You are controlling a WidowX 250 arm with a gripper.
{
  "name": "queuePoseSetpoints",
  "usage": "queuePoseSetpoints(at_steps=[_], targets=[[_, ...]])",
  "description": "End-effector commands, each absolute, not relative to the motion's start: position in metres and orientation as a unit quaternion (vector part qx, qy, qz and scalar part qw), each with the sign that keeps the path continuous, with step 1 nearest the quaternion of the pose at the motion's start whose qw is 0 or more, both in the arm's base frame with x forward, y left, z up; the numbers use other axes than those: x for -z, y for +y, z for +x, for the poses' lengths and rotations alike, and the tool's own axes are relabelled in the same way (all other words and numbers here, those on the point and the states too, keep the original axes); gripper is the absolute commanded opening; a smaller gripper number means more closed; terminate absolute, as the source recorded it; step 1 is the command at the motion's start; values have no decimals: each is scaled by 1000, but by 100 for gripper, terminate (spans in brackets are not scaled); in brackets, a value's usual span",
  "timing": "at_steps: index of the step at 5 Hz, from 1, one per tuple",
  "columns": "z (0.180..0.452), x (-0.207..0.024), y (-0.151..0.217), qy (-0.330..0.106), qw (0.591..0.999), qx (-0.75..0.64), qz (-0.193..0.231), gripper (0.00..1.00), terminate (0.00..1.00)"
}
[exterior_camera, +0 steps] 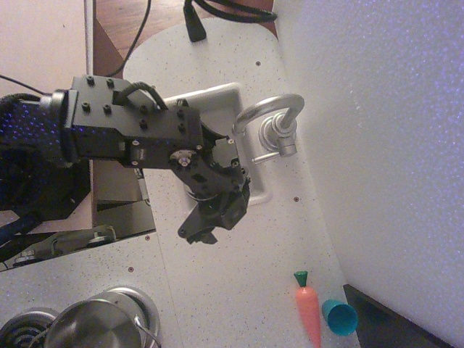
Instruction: Turn faucet left
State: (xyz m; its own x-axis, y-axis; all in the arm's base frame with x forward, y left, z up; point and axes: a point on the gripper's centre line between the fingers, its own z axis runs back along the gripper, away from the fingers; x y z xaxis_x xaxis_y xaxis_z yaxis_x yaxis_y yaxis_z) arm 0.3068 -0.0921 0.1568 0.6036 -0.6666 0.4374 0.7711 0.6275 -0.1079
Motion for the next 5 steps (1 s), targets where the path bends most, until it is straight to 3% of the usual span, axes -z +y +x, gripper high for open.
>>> queuePoseSetpoints(at_steps=[1, 2, 3, 5], targets=[[307, -157, -92, -181, 884, 407, -144, 100, 0], [316, -149, -81, -178, 889, 402, -131, 100, 0], [337, -147, -38, -198, 901, 373, -99, 100, 0], [358, -150, 22, -250, 918, 299, -76, 100, 0]])
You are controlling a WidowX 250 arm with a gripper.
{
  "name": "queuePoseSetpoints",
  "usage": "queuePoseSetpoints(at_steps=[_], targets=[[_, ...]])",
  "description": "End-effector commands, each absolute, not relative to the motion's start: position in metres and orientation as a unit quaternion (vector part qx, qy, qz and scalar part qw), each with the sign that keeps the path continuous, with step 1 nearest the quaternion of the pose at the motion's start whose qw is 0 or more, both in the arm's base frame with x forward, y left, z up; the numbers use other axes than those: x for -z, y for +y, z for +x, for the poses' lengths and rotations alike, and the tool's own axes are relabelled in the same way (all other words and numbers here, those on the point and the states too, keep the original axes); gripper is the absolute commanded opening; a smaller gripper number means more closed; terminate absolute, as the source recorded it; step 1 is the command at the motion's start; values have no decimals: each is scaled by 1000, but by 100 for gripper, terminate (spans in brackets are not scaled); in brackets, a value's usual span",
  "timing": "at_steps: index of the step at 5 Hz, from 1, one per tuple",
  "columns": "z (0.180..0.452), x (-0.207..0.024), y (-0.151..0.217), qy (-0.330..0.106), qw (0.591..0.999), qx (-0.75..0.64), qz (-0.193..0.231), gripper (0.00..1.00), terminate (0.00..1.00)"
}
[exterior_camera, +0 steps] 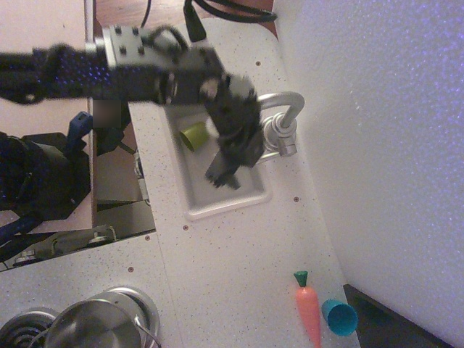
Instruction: Turn faucet left
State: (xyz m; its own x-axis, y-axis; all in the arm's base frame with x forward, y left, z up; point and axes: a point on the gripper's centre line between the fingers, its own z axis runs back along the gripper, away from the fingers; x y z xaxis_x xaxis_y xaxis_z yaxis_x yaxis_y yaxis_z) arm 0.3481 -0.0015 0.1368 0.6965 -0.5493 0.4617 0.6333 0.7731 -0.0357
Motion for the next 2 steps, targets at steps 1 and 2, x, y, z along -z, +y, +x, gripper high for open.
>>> queuePoseSetpoints(at_steps=[1, 2], targets=[[362, -156, 40, -253, 921, 286, -77, 100, 0], [359, -153, 46, -246, 923, 280, -91, 100, 0]])
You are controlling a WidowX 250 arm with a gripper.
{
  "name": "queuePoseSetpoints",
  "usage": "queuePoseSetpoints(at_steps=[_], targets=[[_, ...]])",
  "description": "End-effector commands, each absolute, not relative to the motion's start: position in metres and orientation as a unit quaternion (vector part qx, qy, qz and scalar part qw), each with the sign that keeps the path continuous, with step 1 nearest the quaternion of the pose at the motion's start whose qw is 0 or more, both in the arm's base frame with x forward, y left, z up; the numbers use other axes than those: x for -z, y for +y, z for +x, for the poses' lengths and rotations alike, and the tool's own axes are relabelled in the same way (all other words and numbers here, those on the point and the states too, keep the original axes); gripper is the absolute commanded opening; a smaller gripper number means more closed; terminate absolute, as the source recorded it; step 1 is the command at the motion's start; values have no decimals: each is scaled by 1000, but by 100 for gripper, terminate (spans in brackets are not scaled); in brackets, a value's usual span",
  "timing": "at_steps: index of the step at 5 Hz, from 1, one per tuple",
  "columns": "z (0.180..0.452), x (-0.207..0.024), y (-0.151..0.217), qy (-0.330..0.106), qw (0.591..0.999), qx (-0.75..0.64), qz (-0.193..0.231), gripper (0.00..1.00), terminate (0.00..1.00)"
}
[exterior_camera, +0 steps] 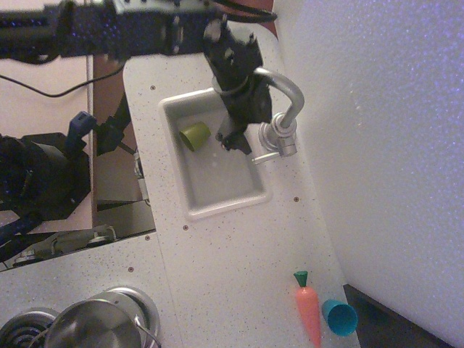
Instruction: Turn faucet left
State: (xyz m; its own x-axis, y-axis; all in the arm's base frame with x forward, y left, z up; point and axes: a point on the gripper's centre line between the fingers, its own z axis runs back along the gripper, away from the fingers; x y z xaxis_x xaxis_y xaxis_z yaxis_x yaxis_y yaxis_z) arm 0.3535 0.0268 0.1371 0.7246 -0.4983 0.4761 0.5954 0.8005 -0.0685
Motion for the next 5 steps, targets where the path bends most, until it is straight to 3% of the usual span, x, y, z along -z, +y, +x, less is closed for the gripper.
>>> queuePoseSetpoints(at_steps=[1, 2, 3, 4, 5], targets=[[358, -150, 60, -247, 930, 253, -103, 100, 0], [375, -166, 107, -235, 945, 95, -207, 100, 0], [399, -203, 144, -315, 903, -13, -290, 100, 0], [416, -229, 147, -322, 879, 13, -351, 100, 0], [412, -232, 139, -310, 889, 31, -336, 100, 0]])
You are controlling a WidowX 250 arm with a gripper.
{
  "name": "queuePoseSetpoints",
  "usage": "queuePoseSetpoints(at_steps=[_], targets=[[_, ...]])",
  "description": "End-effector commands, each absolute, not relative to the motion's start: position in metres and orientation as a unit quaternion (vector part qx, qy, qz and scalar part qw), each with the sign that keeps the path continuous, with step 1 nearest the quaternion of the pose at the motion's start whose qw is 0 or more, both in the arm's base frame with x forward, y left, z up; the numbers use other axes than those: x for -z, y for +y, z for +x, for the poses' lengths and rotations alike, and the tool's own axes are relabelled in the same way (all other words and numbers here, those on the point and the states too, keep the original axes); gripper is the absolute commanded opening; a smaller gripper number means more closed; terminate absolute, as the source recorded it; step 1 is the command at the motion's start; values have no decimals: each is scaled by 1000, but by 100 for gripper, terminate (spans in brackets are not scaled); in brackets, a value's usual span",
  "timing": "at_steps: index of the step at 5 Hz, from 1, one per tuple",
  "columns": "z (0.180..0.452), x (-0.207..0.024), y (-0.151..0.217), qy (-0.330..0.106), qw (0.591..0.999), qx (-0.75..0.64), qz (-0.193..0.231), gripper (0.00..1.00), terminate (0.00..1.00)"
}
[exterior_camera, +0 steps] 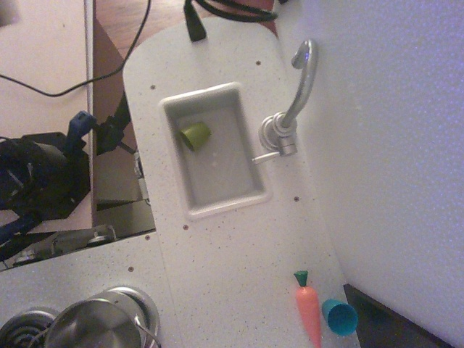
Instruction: Turn faucet left
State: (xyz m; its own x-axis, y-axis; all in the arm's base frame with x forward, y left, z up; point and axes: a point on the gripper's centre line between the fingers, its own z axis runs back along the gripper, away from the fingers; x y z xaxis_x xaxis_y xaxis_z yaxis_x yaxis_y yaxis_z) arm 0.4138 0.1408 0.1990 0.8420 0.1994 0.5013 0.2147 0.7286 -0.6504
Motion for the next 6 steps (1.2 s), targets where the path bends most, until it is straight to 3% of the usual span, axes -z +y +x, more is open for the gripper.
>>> queuePoseSetpoints(at_steps=[1, 2, 3, 6], targets=[[379, -240, 112, -291, 901, 53, -317, 100, 0], [353, -236, 72, -262, 918, 143, -261, 100, 0], [321, -234, 25, -225, 917, 233, -233, 100, 0], [321, -234, 25, -225, 917, 233, -233, 100, 0]])
